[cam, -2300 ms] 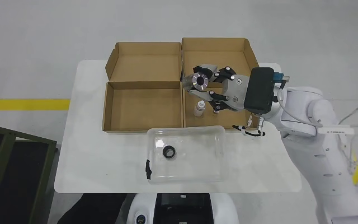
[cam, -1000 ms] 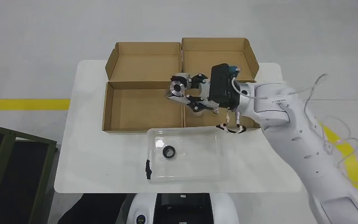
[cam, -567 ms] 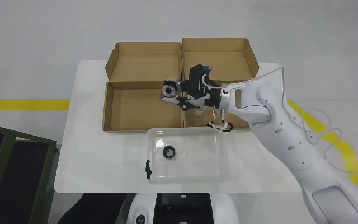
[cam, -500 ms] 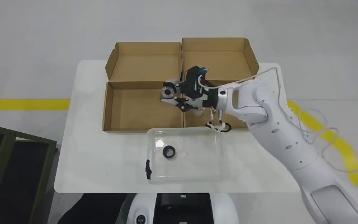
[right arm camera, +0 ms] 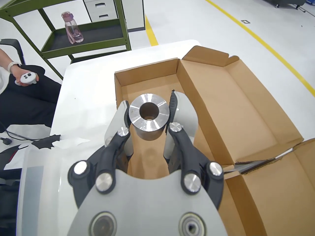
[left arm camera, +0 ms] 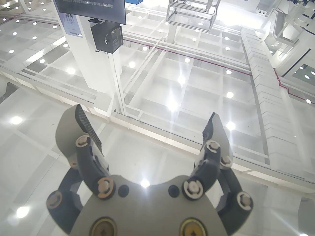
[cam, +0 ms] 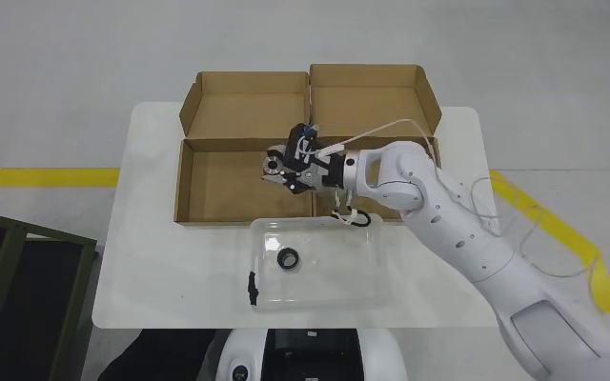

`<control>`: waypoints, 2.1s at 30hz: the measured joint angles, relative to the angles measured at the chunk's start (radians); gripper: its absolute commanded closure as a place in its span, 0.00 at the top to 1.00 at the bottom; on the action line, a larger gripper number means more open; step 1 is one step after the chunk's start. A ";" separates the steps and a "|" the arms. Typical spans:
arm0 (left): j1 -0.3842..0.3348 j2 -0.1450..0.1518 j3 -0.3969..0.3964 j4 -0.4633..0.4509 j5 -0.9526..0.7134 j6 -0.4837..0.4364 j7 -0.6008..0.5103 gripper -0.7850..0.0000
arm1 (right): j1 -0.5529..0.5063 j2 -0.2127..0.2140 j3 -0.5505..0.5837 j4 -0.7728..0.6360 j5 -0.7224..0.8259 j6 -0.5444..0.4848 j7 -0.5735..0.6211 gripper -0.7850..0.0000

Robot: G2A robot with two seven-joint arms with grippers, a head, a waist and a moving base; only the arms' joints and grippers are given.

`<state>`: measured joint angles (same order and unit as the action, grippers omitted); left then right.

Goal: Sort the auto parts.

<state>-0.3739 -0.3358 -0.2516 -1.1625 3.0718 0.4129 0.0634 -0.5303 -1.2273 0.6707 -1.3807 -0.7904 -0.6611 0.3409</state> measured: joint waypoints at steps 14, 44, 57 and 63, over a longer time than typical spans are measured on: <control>0.000 0.000 0.000 0.000 0.000 0.000 0.000 1.00 | 0.042 -0.073 -0.104 0.113 -0.028 0.078 0.103 0.00; 0.000 0.000 0.000 0.000 0.000 0.000 0.000 1.00 | 0.081 -0.166 -0.156 0.287 0.042 0.123 0.363 0.27; 0.000 0.000 0.000 0.000 0.000 0.000 0.000 1.00 | 0.082 -0.172 -0.125 0.279 0.058 0.114 0.435 0.41; 0.000 0.000 0.000 0.000 0.000 0.000 0.000 1.00 | 0.073 -0.167 -0.089 0.232 0.061 0.110 0.409 0.47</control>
<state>-0.3739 -0.3358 -0.2516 -1.1625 3.0718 0.4129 0.0634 -0.4576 -1.3941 0.5815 -1.1485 -0.7291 -0.5511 0.7499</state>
